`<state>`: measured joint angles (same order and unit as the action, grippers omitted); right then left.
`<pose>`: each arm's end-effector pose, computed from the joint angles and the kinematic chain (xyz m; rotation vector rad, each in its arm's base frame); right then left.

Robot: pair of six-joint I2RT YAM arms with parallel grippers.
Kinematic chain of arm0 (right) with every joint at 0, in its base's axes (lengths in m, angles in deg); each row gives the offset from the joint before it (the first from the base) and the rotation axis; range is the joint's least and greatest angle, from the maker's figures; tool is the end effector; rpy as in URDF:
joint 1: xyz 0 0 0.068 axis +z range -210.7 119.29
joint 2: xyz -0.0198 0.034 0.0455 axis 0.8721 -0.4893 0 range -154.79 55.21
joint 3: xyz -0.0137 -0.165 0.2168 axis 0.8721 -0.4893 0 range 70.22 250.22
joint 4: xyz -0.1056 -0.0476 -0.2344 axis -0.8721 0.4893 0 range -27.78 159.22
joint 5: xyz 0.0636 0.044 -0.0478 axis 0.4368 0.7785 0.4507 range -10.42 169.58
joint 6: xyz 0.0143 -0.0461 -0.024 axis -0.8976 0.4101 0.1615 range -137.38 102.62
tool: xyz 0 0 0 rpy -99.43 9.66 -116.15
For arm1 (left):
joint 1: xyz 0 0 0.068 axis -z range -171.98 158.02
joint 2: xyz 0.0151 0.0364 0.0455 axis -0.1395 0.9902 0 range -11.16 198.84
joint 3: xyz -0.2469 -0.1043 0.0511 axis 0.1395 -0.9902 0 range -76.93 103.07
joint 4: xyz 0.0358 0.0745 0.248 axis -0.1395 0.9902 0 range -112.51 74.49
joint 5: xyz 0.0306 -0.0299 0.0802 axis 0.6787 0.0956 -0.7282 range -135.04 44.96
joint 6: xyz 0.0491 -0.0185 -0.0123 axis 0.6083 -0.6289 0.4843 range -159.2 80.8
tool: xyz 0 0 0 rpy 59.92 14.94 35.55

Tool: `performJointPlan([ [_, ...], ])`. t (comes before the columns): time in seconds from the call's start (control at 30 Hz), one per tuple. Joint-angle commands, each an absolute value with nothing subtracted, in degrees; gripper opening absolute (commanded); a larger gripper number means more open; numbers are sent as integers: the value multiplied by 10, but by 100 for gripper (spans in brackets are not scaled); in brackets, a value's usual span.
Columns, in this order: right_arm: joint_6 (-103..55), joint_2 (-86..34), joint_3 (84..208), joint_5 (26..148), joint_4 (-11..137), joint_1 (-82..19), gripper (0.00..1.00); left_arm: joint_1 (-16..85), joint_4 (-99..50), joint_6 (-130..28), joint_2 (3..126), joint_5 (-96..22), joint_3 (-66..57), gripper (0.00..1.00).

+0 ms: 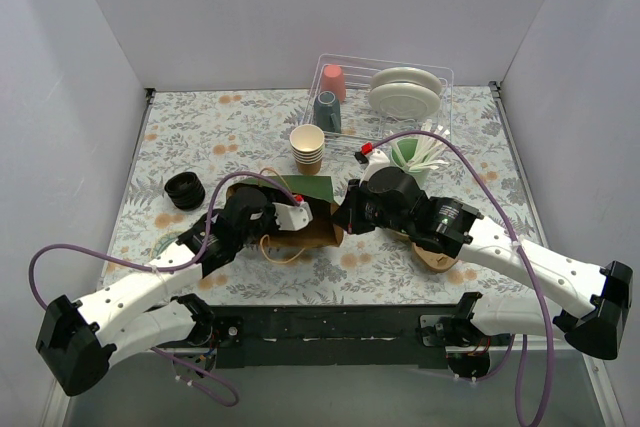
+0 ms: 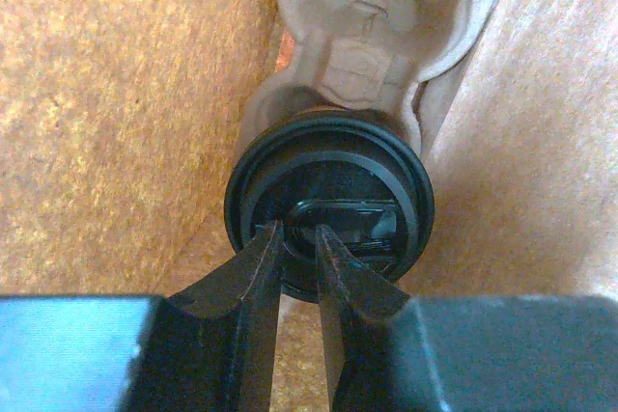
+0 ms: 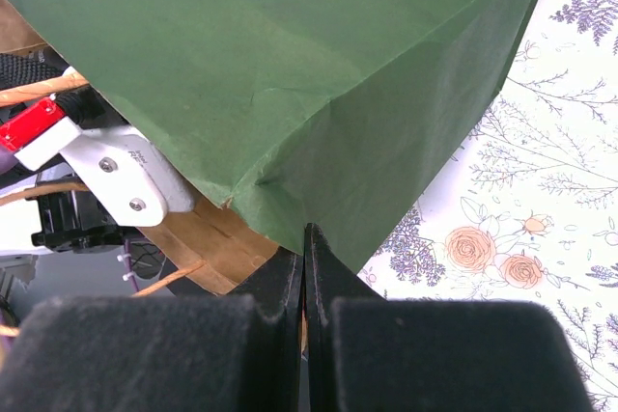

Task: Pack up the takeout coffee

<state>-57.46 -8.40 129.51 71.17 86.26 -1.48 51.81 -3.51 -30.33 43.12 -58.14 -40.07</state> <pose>0.1312 0.2101 0.3394 -0.2694 2.1737 0.8908 0.1535 -0.1360 0.2473 0.8556 2.0146 -0.0918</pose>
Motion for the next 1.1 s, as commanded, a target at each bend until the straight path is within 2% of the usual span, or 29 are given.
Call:
performJointPlan([
  [0.0, -567, -81, 1317, 716, 870, -17, 1, 502, -37, -300, 425, -584, -409, 19],
  [0.8, -563, -90, 1323, 732, 866, -18, 1, 485, -104, -297, 460, -579, -406, 22],
  [0.87, -564, -90, 1324, 732, 866, -18, 1, 485, -103, -297, 461, -578, -403, 25],
  [1.0, -564, -89, 1322, 731, 866, -18, 1, 485, -102, -294, 455, -586, -399, 38],
  [1.07, -564, -89, 1321, 731, 865, -18, 1, 485, -101, -295, 454, -587, -397, 40],
])
